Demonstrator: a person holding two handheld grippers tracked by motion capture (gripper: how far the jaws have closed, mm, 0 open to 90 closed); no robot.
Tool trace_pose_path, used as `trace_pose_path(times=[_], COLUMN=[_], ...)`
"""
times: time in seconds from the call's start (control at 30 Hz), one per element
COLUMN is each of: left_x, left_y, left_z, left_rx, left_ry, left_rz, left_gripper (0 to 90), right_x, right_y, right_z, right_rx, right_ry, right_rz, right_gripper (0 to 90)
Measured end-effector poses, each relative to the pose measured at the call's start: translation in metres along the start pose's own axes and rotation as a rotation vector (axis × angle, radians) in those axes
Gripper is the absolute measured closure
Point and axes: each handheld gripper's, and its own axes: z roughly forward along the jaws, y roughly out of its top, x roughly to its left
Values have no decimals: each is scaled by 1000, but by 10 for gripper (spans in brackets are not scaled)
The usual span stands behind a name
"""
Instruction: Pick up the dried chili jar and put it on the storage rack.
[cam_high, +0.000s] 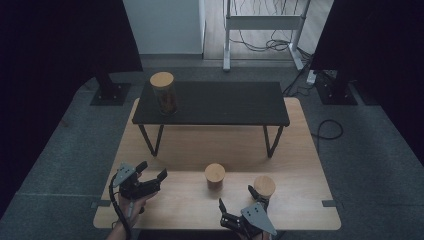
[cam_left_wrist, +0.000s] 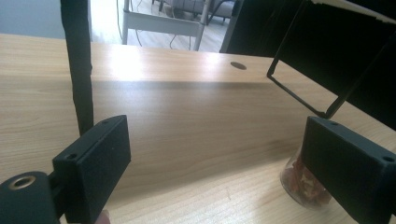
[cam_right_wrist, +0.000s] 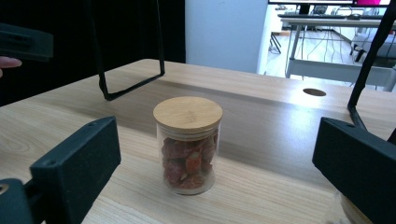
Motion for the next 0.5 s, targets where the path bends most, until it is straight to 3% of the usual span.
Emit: trace_pose_path(times=[0.2,0.5], left_x=[-1,-3], left_y=[0,0], left_z=[-2,1], left_rx=[-3,5], left_ry=[0,2], left_rz=[4,5], left_gripper=[81,82], right_x=[7,14], right_y=[11,24], right_z=[5,21], right_rx=[26,79], right_ry=[-3,-5], right_rz=[8,-21], right_gripper=[0,0])
